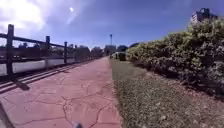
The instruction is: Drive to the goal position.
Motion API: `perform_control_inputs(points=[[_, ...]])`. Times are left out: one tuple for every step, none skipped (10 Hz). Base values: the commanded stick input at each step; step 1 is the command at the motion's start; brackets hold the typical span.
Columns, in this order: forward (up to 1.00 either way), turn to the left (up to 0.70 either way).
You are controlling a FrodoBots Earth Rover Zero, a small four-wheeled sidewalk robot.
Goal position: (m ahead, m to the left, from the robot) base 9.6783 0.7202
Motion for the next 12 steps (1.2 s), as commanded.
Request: perform_control_inputs(points=[[0.7,0.0],[0.7,0.0],[0.7,0.0],[0.7,0.0],[0.7,0.0],[0.7,0.0],[0.7,0.0],[0.7,0.0],[0.7,0.0],[0.7,0.0],[0.7,0.0],[0.7,0.35]])
